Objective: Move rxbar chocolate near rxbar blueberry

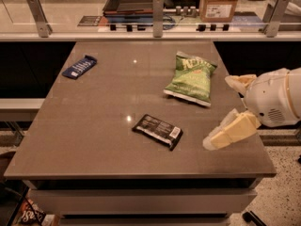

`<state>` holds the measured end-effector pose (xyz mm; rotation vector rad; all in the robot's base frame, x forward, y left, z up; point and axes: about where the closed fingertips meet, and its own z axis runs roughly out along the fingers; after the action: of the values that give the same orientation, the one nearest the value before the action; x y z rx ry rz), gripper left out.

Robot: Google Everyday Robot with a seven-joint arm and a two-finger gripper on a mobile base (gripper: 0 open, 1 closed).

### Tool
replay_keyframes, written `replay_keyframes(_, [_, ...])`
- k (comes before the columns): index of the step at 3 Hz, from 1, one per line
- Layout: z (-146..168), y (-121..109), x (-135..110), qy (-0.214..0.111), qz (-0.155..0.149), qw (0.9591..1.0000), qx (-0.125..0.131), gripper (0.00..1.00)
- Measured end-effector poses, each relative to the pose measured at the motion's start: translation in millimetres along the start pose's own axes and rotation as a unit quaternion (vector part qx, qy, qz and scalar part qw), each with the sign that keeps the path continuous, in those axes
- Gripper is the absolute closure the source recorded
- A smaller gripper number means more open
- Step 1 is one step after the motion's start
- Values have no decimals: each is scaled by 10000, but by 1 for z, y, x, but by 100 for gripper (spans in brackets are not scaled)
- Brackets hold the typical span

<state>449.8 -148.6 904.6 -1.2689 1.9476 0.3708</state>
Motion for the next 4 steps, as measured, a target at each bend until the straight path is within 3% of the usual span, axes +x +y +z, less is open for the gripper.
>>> replay_keyframes(1, [18,3,-2,-572,129,9982,93,0])
replay_keyframes(2, [33,11,1,-876,262,9956,200,0])
replay_keyframes(4, [56,30,11,-965,406,9939,336,0])
